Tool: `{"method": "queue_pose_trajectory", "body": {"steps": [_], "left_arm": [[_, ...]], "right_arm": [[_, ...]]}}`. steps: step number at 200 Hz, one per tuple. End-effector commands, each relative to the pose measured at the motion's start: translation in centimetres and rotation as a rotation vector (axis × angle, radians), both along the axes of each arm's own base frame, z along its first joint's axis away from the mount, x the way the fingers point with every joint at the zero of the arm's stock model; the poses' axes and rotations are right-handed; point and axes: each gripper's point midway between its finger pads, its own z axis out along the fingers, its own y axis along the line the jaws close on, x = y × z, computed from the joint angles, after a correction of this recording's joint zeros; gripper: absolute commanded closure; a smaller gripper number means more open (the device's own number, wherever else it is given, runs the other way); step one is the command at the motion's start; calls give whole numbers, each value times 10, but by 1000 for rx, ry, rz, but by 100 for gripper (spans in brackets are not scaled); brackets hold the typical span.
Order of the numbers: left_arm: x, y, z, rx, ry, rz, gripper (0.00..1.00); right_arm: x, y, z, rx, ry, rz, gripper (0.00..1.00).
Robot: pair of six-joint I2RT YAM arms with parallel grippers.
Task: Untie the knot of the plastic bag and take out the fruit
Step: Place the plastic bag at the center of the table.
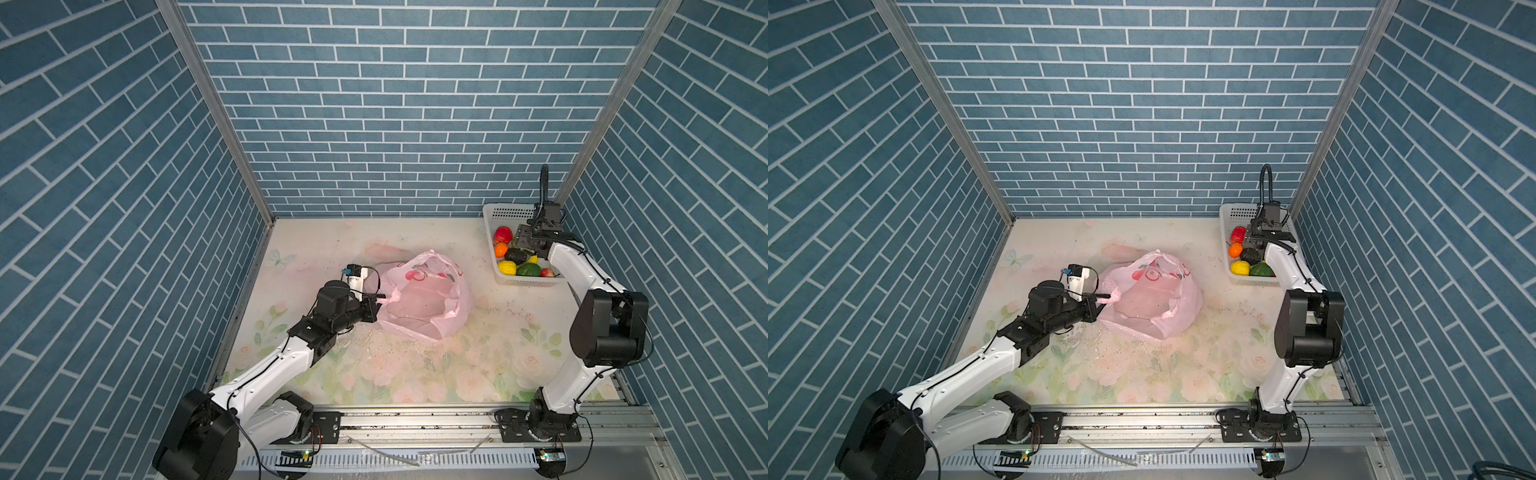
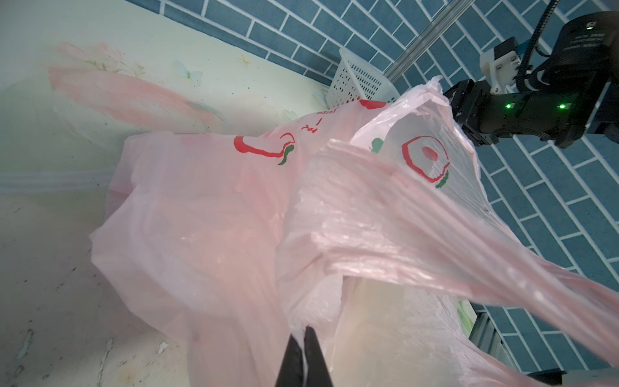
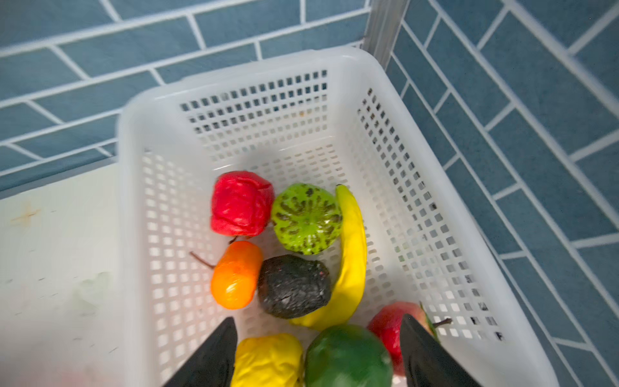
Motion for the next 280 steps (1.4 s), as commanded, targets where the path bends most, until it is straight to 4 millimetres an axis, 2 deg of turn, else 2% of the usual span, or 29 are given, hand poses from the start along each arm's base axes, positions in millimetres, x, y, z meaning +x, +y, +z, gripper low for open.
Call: {"method": "queue_pose_trajectory", "body": {"steps": [1, 37, 84, 113, 139, 165, 191, 213, 255, 258, 263, 280], "left_arm": [[7, -4, 1, 5, -24, -6, 97], [18, -12, 4, -5, -47, -17, 97], [33, -18, 7, -13, -82, -10, 97], [40, -22, 6, -7, -84, -14, 97], [43, -24, -4, 23, -58, -24, 93], [41, -26, -7, 39, -31, -46, 81], [31, -25, -3, 61, -15, -81, 61], [17, -23, -4, 94, 4, -127, 49], [-2, -24, -6, 107, 29, -204, 38], [-3, -23, -6, 109, 32, -206, 37], [0, -26, 3, 102, 14, -211, 37], [-1, -25, 1, 115, 29, -219, 34]], "right_arm": [[-29, 35, 0, 71, 39, 70, 24], [-64, 78, 8, 123, 51, 166, 23], [-107, 117, 17, 182, 63, 262, 23], [-124, 141, 21, 214, 76, 336, 23], [-137, 166, 25, 234, 89, 425, 23], [-149, 191, 33, 249, 100, 528, 23], [-169, 230, 52, 269, 93, 714, 23], [-190, 264, 67, 301, 81, 881, 23], [-237, 322, 89, 346, 42, 1198, 23], [-241, 325, 89, 343, 39, 1218, 23], [-246, 329, 91, 336, 32, 1246, 23], [-257, 338, 90, 294, 34, 1305, 23]]}}
